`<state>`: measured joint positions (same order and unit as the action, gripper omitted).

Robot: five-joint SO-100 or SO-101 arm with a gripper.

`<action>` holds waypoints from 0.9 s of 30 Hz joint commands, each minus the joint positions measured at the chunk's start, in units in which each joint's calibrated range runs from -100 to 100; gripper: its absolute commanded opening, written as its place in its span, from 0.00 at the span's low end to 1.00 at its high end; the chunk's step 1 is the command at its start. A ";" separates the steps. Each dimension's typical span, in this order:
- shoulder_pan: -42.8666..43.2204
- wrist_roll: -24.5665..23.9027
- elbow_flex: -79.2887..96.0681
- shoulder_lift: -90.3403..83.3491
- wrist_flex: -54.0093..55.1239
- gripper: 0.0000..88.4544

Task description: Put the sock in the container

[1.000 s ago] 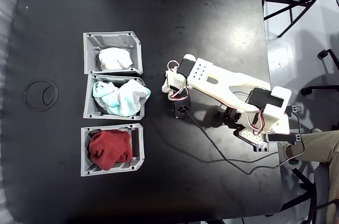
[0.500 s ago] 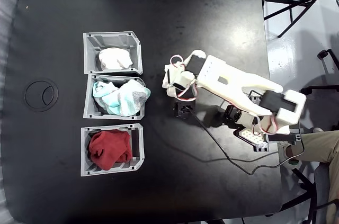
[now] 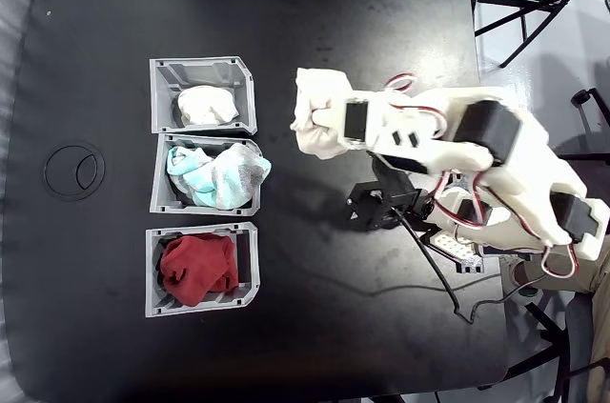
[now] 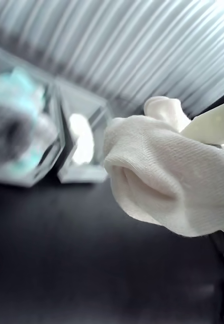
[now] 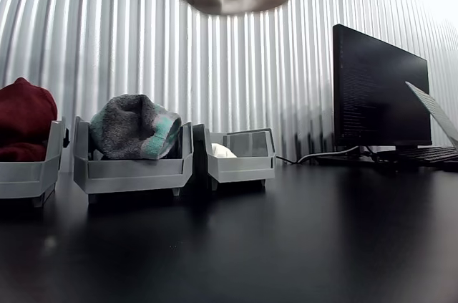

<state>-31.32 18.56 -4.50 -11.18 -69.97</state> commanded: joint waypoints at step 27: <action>0.74 -0.45 -25.25 37.65 43.67 0.01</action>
<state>-30.58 18.45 -19.55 22.90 -27.67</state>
